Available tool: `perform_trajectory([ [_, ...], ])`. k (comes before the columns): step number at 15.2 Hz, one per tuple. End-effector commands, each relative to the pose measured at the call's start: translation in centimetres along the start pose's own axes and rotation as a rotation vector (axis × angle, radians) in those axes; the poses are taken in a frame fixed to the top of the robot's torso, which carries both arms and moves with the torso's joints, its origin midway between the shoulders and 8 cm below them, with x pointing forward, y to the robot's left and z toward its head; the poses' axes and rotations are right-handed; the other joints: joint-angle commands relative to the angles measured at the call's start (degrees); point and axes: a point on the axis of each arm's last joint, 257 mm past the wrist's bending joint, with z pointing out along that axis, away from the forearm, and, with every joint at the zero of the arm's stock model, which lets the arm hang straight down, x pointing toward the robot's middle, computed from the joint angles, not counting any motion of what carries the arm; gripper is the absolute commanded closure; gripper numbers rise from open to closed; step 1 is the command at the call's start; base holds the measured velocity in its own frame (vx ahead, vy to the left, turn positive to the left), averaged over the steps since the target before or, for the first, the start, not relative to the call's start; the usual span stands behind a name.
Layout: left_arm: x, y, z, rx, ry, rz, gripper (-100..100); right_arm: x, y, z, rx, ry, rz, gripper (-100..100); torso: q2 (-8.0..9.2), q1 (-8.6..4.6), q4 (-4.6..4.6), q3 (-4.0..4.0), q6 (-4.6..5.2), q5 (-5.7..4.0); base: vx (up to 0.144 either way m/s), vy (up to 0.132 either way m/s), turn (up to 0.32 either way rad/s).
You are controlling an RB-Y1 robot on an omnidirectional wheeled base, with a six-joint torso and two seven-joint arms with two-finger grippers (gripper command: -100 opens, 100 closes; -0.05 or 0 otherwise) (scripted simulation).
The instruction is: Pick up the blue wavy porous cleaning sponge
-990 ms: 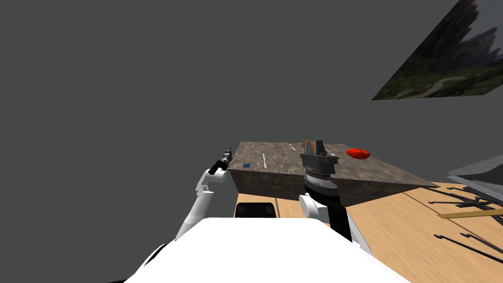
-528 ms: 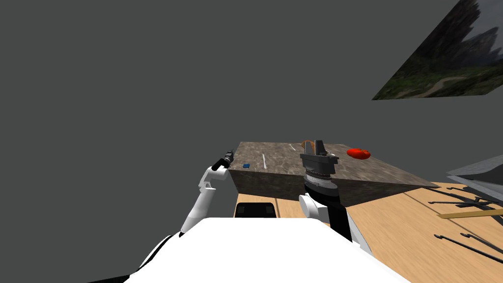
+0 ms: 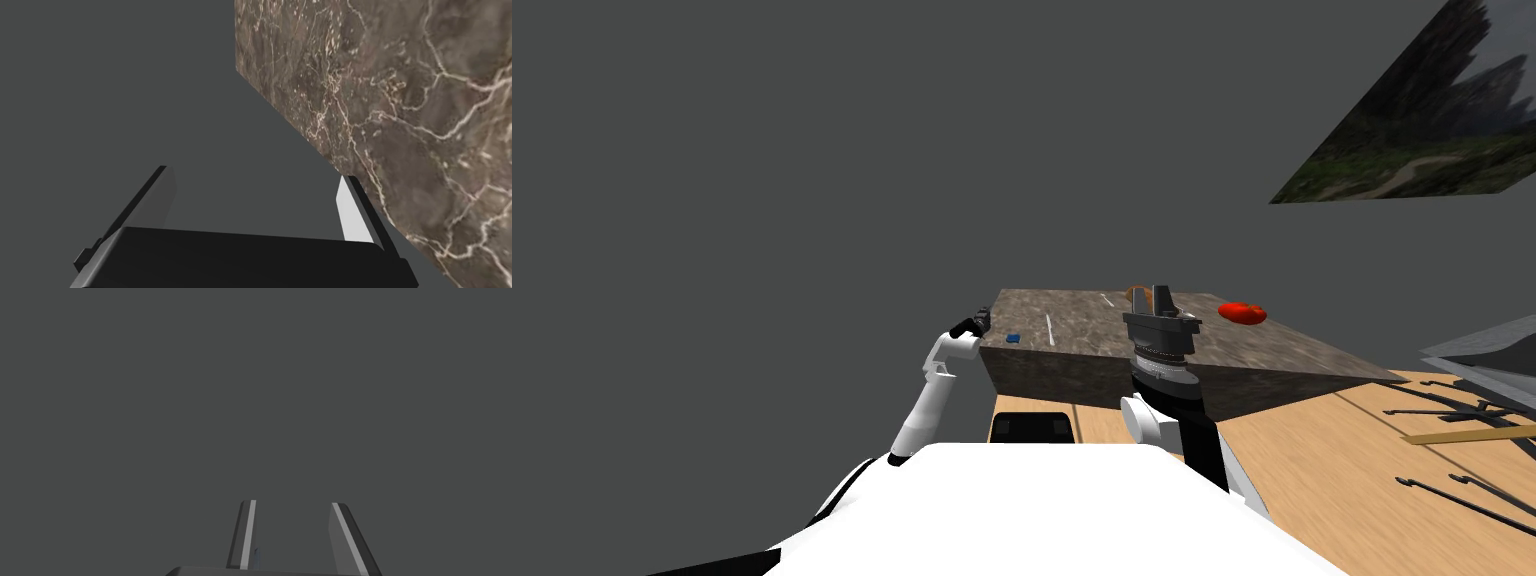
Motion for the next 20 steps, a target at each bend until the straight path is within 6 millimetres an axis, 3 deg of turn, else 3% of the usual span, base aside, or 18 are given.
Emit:
perform_trajectory([
  [1,0.5,0.9,0.4,-0.049,0.006,-0.013,-100,0.0,0.0,0.0,0.000,0.000,0.000,0,0.00,0.00,0.00,0.00,0.00,0.00,0.014,-0.001,-0.010],
  [11,1.8,4.0,0.9,-0.227,0.015,-0.040,-100,0.0,0.0,0.0,0.000,0.000,0.000,0,0.00,0.01,0.00,0.00,-0.01,0.00,0.010,0.000,-0.005],
  [12,2.7,3.8,1.3,-0.249,0.027,-0.053,-100,0.0,0.0,0.0,0.000,0.000,0.000,0,0.01,0.01,0.00,0.00,-0.01,0.00,0.011,0.001,-0.007],
  [19,3.2,6.1,0.9,-0.369,0.024,-0.061,-100,0.0,0.0,0.0,0.000,0.000,0.000,0,-0.01,0.00,-0.01,-0.01,-0.01,0.00,0.012,0.001,-0.007],
  [20,4.1,6.0,1.1,-0.397,0.034,-0.071,-100,0.0,0.0,0.0,0.000,0.000,0.000,0,0.01,0.01,0.00,0.00,-0.02,0.00,0.011,0.000,-0.008],
])
